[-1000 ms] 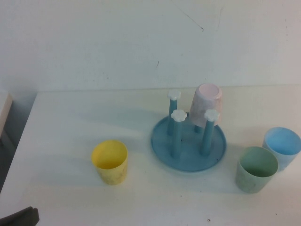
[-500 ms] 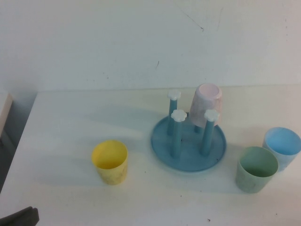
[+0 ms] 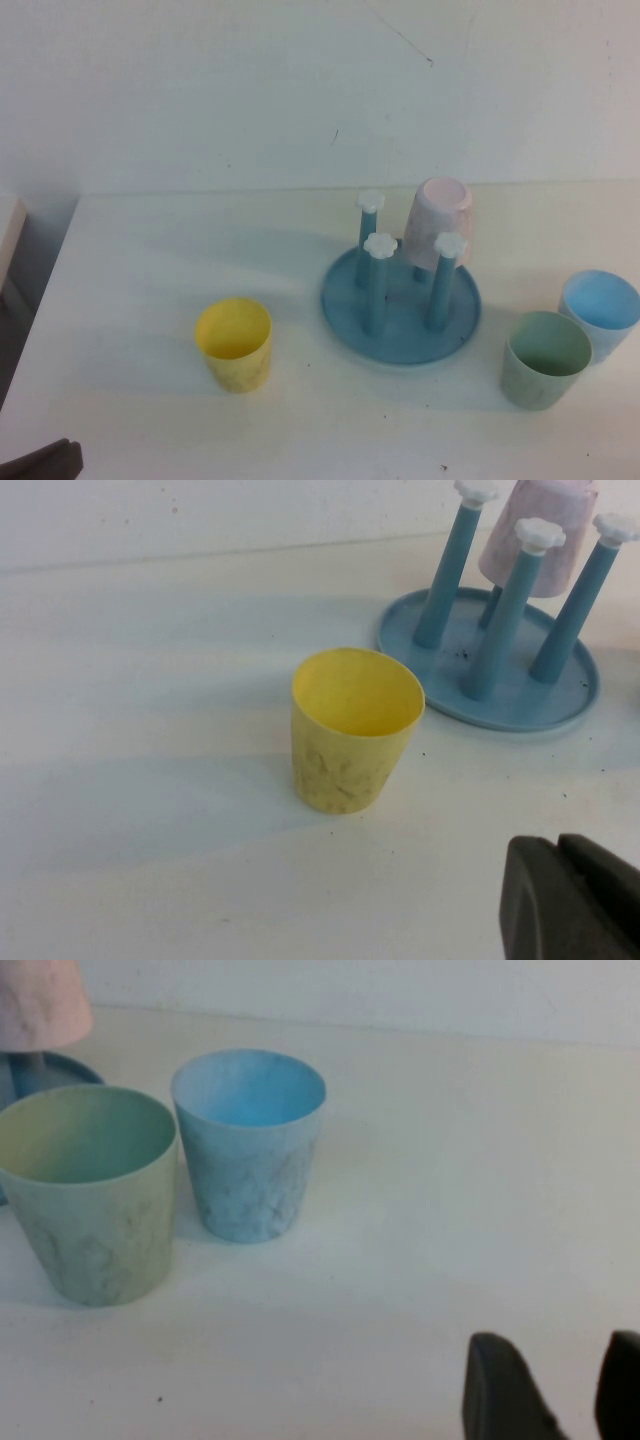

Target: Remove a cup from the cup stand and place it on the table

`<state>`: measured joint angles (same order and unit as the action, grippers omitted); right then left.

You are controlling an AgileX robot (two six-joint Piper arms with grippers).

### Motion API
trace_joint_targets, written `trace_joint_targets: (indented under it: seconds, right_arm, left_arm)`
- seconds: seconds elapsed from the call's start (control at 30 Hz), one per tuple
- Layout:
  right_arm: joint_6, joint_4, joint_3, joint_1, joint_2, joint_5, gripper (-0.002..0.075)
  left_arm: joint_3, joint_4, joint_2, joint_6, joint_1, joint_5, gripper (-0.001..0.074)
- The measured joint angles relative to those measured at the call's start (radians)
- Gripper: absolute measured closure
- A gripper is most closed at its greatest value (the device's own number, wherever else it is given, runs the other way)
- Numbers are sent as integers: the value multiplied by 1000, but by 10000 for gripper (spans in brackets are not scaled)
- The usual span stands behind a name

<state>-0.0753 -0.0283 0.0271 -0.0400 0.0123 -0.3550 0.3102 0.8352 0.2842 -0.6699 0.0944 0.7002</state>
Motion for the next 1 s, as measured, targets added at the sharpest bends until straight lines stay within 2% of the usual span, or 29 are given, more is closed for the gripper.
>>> trace_joint_targets:
  seconds: [0.6,0.77,0.9,1.0]
  right_arm:
    - [0,-4,0,0,0,0,509]
    - [0,-4,0,0,0,0,509]
    - [0,-4,0,0,0,0,509]
    - [0,-4,0,0,0,0,509]
  left_arm:
    - [0,0,0,-2,0,0,737]
    - [0,-40,-27,2,-32,-8,737]
    - [-5,-144,-96,163,-36,-53,737]
    - [-44,-345,-195,490,-32,-127,737]
